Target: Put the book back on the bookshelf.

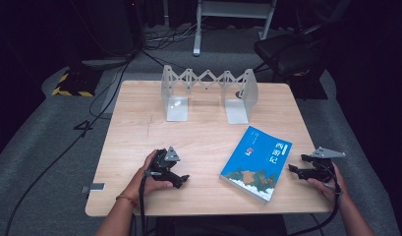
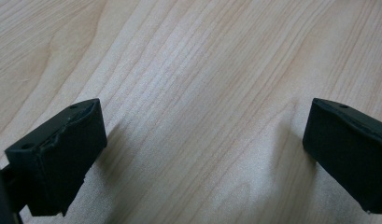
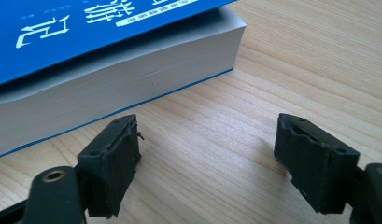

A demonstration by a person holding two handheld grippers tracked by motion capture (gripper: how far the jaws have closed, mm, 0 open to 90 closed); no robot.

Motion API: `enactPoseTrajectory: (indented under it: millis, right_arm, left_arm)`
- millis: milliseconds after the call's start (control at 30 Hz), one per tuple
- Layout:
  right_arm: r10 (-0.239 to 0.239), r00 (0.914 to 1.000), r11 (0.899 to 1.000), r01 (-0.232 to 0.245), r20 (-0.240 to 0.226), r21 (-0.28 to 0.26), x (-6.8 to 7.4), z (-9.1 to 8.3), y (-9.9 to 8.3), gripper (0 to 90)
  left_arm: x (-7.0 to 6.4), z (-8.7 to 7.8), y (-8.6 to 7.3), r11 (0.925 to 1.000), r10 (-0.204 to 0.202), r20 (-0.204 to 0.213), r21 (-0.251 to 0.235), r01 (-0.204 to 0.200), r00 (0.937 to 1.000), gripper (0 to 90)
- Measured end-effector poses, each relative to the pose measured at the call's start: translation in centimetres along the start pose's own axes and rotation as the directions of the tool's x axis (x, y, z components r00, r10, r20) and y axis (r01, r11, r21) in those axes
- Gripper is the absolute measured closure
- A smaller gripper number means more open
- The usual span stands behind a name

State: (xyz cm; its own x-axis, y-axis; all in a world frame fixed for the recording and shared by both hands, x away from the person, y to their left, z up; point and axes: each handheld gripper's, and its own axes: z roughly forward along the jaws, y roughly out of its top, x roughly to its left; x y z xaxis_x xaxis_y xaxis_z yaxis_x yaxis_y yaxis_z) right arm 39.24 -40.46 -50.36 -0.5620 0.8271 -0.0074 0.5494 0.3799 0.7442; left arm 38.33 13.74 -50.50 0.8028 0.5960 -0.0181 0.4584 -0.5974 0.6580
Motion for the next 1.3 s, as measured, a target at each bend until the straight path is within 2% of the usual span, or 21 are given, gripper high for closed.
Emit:
enactPoseTrajectory:
  millis: [300, 400, 467, 533, 600, 700, 800, 900, 967, 1100, 1167, 1300]
  right_arm:
    - [-0.005, 1.0, 1.0, 0.005, -0.003, 0.0, 0.1, 0.1, 0.1, 22.8]
    - [-0.048, 0.9988, 0.999, 0.048, -0.013, -0.009, 0.5, 0.1, 0.2, 27.9]
    - [-0.082, 0.9964, 0.997, 0.082, -0.023, -0.008, 0.8, 0.0, 0.3, 28.0]
    - [-0.106, 0.9924, 0.994, 0.106, -0.063, -0.002, 1.3, 0.1, 0.5, 28.0]
    - [-0.126, 0.9897, 0.992, 0.127, -0.067, 0.003, 1.8, 0.3, 0.8, 28.0]
    - [-0.132, 0.9879, 0.991, 0.133, -0.081, 0.001, 2.0, 0.4, 1.1, 26.5]
    - [-0.116, 0.987, 0.993, 0.116, -0.112, -0.003, 1.6, 0.5, 1.1, 26.6]
    - [-0.128, 0.9843, 0.992, 0.128, -0.122, -0.006, 1.4, 0.6, 1.3, 23.7]
    - [-0.116, 0.9855, 0.993, 0.115, -0.124, -0.014, 1.3, 0.7, 1.4, 24.2]
    - [-0.108, 0.9875, 0.994, 0.105, -0.115, -0.028, 1.6, 1.3, 2.0, 29.5]
    - [-0.108, 0.9876, 0.994, 0.104, -0.115, -0.033, 2.0, 1.6, 2.4, 35.7]
    - [-0.129, 0.9867, 0.991, 0.126, -0.098, -0.039, 3.1, 2.0, 3.1, 45.0]
  left_arm:
    - [-0.1, 0.0, 0.0, 1.0, -0.007, -0.008, -0.003, 0.007, 0.9999, 0.2]
    - [-0.1, 0.0, 0.0, 1.0, -0.008, -0.008, -0.004, 0.008, 0.9999, 0.2]
    - [-0.2, 0.1, 0.0, 1.0, -0.008, -0.007, -0.003, 0.008, 0.9999, 0.2]
    - [-0.2, 0.1, 0.1, 1.0, -0.006, -0.005, -0.004, 0.006, 1.0, 0.2]
    - [-0.2, 0.1, 0.1, 1.0, -0.005, -0.007, -0.002, 0.005, 1.0, 0.2]
    - [-0.3, 0.1, 0.1, 1.0, -0.006, -0.005, -0.002, 0.006, 1.0, 0.3]
    - [-0.3, 0.1, 0.1, 1.0, -0.006, -0.007, -0.003, 0.006, 1.0, 0.3]
    - [-0.4, 0.1, 0.1, 1.0, -0.009, -0.007, -0.003, 0.009, 0.9999, 0.2]
    - [-0.4, 0.2, 0.1, 0.9999, -0.011, -0.007, -0.006, 0.011, 0.9999, 0.2]
    - [-0.4, 0.2, 0.2, 1.0, -0.008, -0.005, -0.003, 0.008, 1.0, 0.2]
    - [-0.4, 0.2, 0.2, 1.0, -0.007, -0.005, -0.003, 0.007, 1.0, 0.3]
    - [-0.4, 0.2, 0.2, 1.0, -0.007, -0.005, -0.003, 0.007, 1.0, 0.2]
